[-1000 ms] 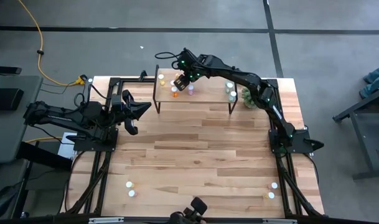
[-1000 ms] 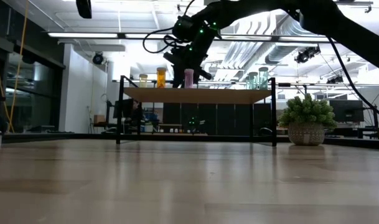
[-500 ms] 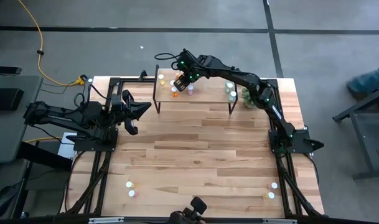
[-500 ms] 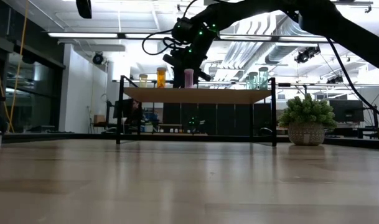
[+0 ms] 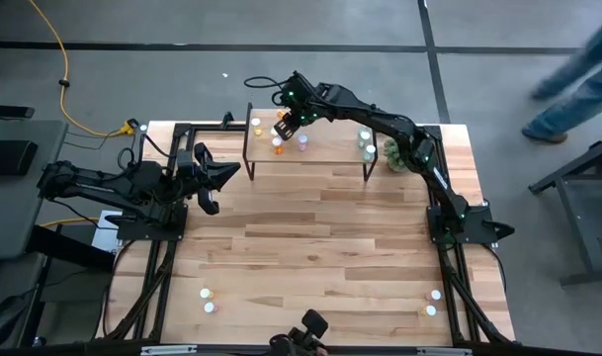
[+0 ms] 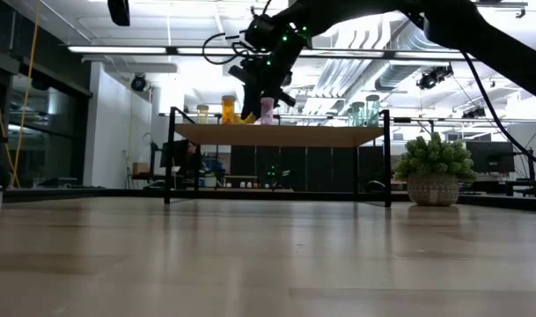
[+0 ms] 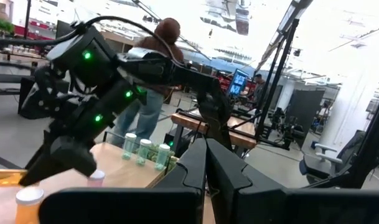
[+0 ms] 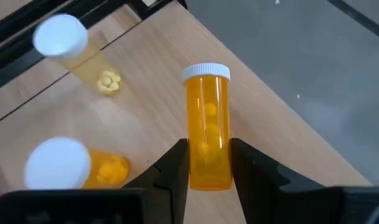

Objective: Pick and place medicine bottles onto shelf by color
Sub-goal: Put the orange pill bottle aligned with the other orange pill bottle on the shelf

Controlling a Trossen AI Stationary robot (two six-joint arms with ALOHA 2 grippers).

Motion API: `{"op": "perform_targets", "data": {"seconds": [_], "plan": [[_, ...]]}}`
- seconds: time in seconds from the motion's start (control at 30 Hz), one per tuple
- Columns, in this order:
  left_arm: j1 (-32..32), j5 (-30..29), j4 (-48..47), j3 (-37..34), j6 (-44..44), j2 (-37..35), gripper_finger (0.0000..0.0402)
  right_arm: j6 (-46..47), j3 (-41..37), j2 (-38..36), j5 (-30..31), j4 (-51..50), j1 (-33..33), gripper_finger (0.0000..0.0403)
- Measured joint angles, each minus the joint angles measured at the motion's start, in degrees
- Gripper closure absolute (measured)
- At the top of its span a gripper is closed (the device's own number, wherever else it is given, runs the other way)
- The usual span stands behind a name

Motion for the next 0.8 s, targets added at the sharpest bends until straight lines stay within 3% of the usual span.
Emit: {"op": "perform_targets", "data": {"seconds": [0.13, 0.37, 0.63, 0.8], "plan": [[0.0, -0.8, 0.0, 0.0, 0.0, 0.0, 0.0402, -2.5, -0.1, -2.5, -1.1, -0.6, -0.3, 0.03], [0.0, -7.9, -0.2, 0.0, 1.1, 0.0, 0.0377, -8.7, 0.0, -7.4, -5.6, -4.9, 1.0, 0.03], [0.5, -12.7, -0.5, 0.0, 1.5, 1.1, 0.0266, -11.4, 0.0, -9.1, -10.6, -5.8, 5.6, 0.03], [2.8, -12.7, -0.5, 0.0, 0.0, 3.3, 0.0188, -11.4, -2.3, -9.8, -13.7, 1.0, 9.5, 0.03]]}}
